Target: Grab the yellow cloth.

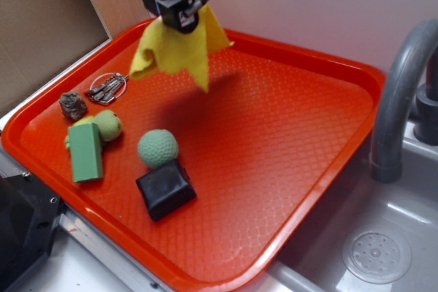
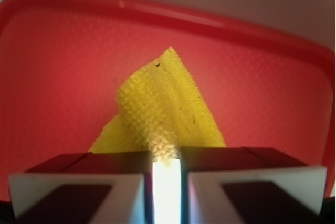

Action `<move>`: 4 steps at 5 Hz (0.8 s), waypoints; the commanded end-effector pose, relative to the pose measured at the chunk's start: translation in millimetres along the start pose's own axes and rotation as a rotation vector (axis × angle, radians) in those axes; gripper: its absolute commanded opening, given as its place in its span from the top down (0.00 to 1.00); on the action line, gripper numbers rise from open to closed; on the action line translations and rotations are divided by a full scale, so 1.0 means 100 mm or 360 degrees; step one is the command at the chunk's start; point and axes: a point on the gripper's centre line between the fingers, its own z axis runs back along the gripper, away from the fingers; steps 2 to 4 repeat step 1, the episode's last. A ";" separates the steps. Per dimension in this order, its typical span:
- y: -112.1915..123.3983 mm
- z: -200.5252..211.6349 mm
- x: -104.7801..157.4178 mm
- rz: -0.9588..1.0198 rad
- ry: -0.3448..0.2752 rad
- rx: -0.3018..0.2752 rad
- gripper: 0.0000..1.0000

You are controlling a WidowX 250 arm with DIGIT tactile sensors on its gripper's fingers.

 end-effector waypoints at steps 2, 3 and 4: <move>-0.08 0.78 -0.05 -0.0019 -0.0126 -0.0001 1.00; -0.08 0.78 -0.05 -0.0019 -0.0126 -0.0001 1.00; -0.08 0.78 -0.05 -0.0019 -0.0126 -0.0001 1.00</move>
